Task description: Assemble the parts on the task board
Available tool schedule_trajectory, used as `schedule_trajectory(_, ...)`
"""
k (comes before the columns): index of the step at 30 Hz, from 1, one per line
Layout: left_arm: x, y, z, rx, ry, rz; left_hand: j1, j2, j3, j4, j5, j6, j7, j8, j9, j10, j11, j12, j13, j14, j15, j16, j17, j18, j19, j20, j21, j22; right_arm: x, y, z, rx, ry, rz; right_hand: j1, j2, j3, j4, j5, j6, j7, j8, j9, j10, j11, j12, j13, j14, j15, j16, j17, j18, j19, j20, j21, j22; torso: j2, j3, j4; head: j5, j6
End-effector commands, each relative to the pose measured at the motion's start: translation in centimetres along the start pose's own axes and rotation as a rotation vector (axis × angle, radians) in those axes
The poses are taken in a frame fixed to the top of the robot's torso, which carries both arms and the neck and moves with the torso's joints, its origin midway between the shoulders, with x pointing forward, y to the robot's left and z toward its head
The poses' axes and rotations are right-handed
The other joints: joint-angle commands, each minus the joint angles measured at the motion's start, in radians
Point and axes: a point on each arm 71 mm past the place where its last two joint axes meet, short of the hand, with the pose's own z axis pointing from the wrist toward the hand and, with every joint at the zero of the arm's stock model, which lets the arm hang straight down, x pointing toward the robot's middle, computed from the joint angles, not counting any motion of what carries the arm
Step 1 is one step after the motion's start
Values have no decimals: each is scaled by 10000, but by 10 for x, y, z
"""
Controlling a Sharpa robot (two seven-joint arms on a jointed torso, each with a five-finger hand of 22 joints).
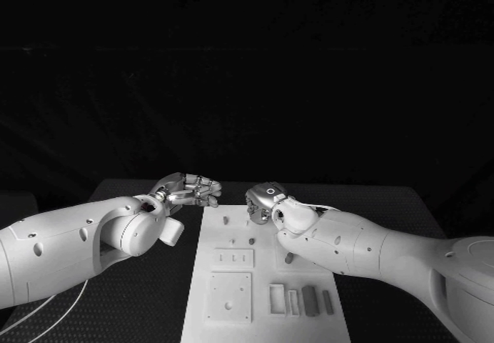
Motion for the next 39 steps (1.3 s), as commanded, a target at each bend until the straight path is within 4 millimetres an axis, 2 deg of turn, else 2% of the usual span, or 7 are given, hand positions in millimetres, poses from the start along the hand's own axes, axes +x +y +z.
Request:
schedule_trajectory(1, 3, -3, 1, 128, 109, -52, 100, -1, -22, 69, 13, 7, 69, -69, -12, 72, 26, -61, -10, 93, -9, -67, 12, 85, 25, -61, -51, 3, -1, 0, 1, -11, -123, -131, 65, 1, 63, 25, 43, 77, -1, 30, 20, 66, -3, 19, 10, 5, -59, 65, 12, 552, 43, -47, 57, 19, 17, -12, 21, 10, 4)
schedule_trajectory(16, 5, -10, 0, 237, 180, -26, 148, -7, -62, 120, 13, 16, 66, -70, -17, 88, 24, -79, -9, 102, -9, -96, 39, 83, 32, -62, -64, 9, -1, 2, 4, -45, -40, -182, 66, -8, 77, 25, 43, 77, 1, 24, 14, 65, -3, 10, 19, -1, -58, 75, 13, 553, 46, -52, 64, 30, 159, -50, 130, -38, 13)
schedule_trajectory(26, 5, -11, 0, 251, 167, -19, 184, -10, -95, 163, 12, 18, 67, -73, -22, 96, 24, -96, -10, 110, -9, -117, 60, 82, 39, -62, -74, 14, 1, 1, 3, 1, 219, -184, 58, -5, 85, 28, 43, 74, 4, 19, 9, 63, -1, 3, 25, -5, -57, 82, 13, 553, 50, -54, 70, 39, 147, -50, 102, 10, -14)
schedule_trajectory(39, 4, -11, 0, 248, 157, -17, 249, -6, -143, 233, 13, 23, 68, -77, -29, 110, 24, -120, -10, 123, -10, -151, 93, 81, 48, -64, -90, 22, 2, -3, 2, 125, 307, -295, 59, -7, 93, 25, 43, 75, 4, 16, 6, 65, -1, -2, 33, -7, -57, 91, 14, 552, 54, -59, 79, 50, 163, -49, 96, 18, -27)
